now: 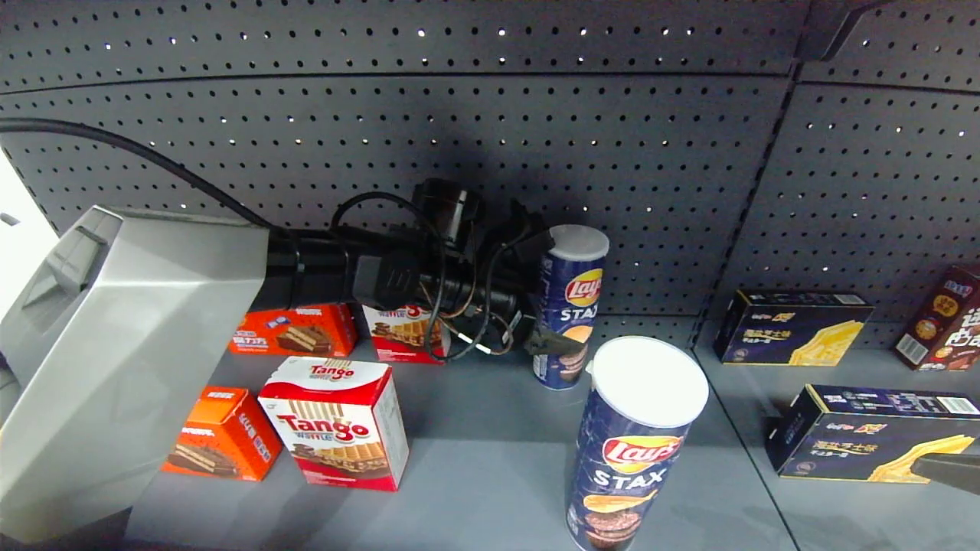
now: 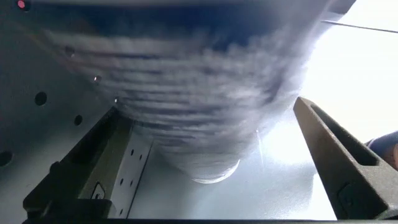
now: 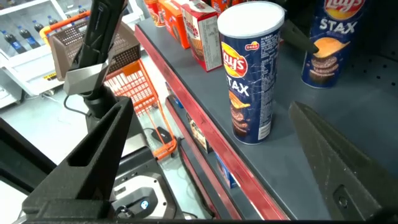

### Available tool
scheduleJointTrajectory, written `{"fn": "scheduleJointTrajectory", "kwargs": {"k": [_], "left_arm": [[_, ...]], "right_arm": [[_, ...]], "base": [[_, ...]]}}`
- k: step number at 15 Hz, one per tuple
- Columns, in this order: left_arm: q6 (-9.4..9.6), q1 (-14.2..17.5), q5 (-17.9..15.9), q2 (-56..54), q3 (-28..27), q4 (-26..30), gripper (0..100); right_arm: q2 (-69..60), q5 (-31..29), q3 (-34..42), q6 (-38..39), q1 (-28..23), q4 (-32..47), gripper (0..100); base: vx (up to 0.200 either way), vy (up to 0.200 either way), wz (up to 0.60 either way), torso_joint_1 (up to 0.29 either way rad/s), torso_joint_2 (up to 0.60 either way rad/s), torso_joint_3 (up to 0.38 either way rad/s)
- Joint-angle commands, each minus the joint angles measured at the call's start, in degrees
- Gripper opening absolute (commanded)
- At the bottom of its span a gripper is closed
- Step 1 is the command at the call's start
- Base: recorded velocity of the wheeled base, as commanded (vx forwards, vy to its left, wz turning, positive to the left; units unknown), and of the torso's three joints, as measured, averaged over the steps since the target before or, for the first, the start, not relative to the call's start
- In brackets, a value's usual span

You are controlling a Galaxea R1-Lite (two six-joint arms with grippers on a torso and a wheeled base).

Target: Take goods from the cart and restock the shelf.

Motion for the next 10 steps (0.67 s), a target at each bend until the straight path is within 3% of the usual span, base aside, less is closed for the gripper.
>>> {"fn": "scheduleJointTrajectory", "kwargs": {"k": [1, 6, 10], "left_arm": [[0.08, -0.01, 1.11, -0.5, 0.17, -0.03, 100], [0.16, -0.28, 4.36, -6.13, 7.2, -0.47, 100], [0.16, -0.45, 9.11, -10.26, 13.71, -2.84, 100]], "right_arm": [[0.34, 0.01, -0.07, -0.01, 0.02, -0.02, 100], [2.63, -0.51, -1.04, 0.08, -0.24, -0.02, 100], [5.35, -1.48, -2.27, 4.12, -0.24, -0.98, 100]], "base": [[0.0, 0.0, 0.0, 0.0, 0.0, 0.0], [0.0, 0.0, 0.0, 0.0, 0.0, 0.0], [0.0, 0.0, 0.0, 0.0, 0.0, 0.0]]}}
